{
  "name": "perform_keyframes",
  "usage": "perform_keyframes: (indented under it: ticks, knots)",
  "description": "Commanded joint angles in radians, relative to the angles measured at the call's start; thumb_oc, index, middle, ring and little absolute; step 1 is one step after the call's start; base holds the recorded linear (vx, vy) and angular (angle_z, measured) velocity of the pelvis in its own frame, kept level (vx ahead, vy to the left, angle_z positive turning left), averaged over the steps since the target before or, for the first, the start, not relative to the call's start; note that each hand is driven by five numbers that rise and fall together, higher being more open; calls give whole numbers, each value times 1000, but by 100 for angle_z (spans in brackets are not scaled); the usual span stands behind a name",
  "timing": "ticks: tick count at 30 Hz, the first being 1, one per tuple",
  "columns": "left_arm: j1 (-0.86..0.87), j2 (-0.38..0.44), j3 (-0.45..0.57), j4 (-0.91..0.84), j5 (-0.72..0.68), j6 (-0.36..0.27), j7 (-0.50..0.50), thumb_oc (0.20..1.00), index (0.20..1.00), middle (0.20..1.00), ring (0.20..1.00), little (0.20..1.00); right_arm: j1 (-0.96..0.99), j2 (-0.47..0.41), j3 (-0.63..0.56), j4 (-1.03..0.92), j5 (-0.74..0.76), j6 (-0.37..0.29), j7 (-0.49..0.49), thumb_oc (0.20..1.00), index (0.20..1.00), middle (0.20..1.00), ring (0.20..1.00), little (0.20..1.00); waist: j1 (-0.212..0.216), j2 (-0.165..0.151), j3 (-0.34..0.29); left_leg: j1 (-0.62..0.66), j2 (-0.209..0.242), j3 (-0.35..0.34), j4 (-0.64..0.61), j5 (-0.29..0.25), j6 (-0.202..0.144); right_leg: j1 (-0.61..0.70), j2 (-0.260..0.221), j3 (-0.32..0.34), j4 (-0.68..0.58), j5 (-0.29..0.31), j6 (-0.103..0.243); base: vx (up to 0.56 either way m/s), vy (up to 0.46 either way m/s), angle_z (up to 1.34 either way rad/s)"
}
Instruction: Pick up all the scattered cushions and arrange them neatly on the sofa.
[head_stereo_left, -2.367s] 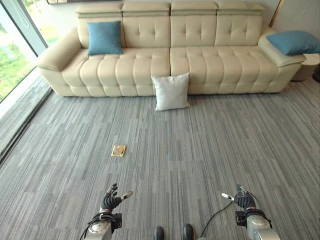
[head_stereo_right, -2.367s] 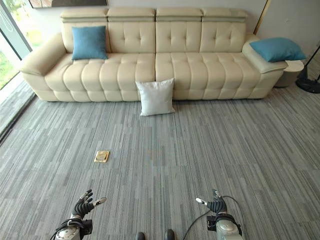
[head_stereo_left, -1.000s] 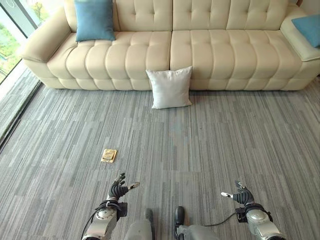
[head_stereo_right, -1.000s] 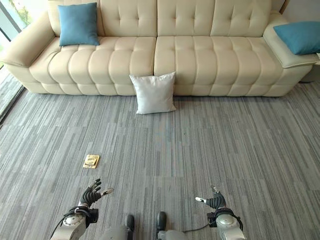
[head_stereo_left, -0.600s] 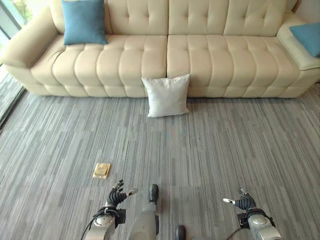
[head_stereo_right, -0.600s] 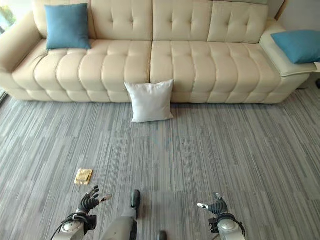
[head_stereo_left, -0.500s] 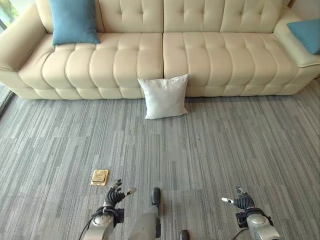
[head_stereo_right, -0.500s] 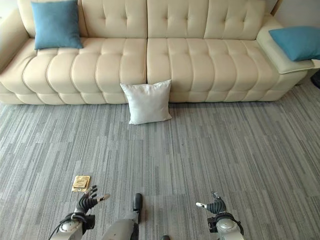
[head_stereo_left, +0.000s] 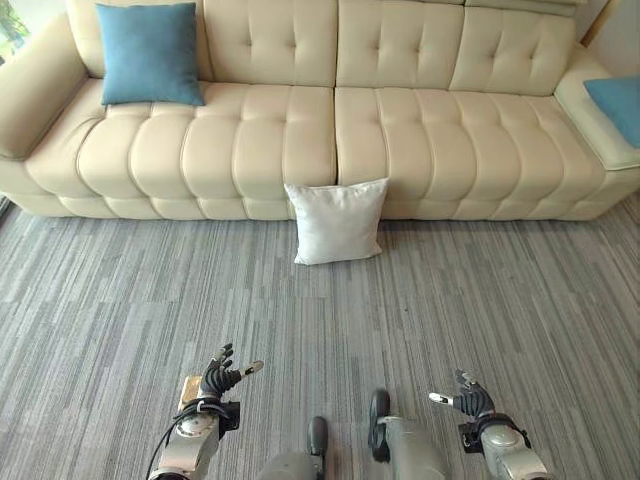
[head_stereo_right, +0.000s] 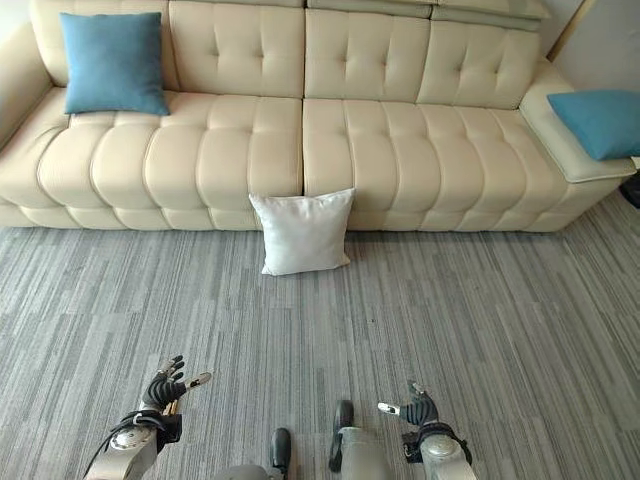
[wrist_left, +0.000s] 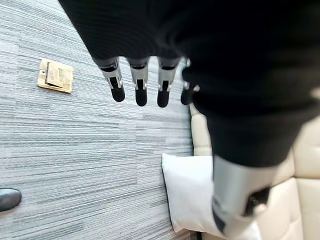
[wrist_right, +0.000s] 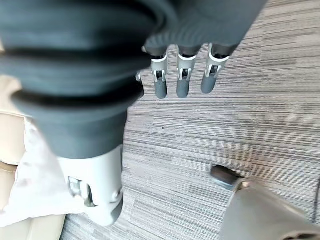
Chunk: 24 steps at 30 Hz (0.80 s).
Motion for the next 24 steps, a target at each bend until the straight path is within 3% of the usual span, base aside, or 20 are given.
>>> perform_keyframes:
  ticks: [1,6,7,9,12,14,19,24]
  knots:
    - [-4,17,20,-81,-19,-42,-7,1000,1000,1000,1000,1000,-13,-44,-16,-40,-10,-7,-14,1000,1000,1000,1000,1000,-24,11,19,70,81,-7,38,-118,-87,115,38,-14,-12,4,-7,343,-157,19]
    - [5,2,15,-86,-29,-41,-15,1000,1000,1000,1000,1000,-9,-54,-33,-26,13,-22,-12,1000,1000,1000,1000,1000,-39,31,-13,84,112,-16,115,-149,-116,154,53,-9,25,-27,-44,331,-169,20]
    - [2,-5,8,-83,-38,-36,-19,1000,1000,1000,1000,1000,-13,-65,-36,-14,23,-27,-14,1000,1000,1000,1000,1000,-40,38,-9,50,113,-20,229,-117,-138,186,64,-1,27,-49,-65,225,-143,21]
    - [-1,-9,6,-82,-48,-39,-21,1000,1000,1000,1000,1000,-17,-72,-41,-12,34,-30,-14,1000,1000,1000,1000,1000,-35,34,-4,4,111,-18,347,-68,-155,221,70,5,22,-72,-83,248,-152,2]
    - [-7,-12,0,-79,-55,-40,-25,1000,1000,1000,1000,1000,-17,-76,-47,-2,41,-30,-17,1000,1000,1000,1000,1000,-28,26,6,-71,120,6,430,-44,-154,256,64,5,18,-95,-96,189,-70,-1]
    - [2,-9,-1,-70,-48,-29,-25,1000,1000,1000,1000,1000,-16,-82,-54,19,47,-28,-19,1000,1000,1000,1000,1000,-6,6,10,-150,144,50,341,-83,-131,319,47,5,1,-132,-94,396,-9,19]
    - [15,-12,0,-62,-42,-21,-14,1000,1000,1000,1000,1000,-9,-89,-47,32,39,-26,-24,1000,1000,1000,1000,1000,22,28,10,-227,215,47,117,102,-174,405,60,7,-21,-181,-84,289,81,-3]
    - [19,-24,-3,-46,-49,-28,-5,1000,1000,1000,1000,1000,-4,-84,-49,48,31,-20,-32,1000,1000,1000,1000,1000,39,27,2,-263,234,85,36,136,-190,469,44,14,-44,-195,-62,259,168,-2]
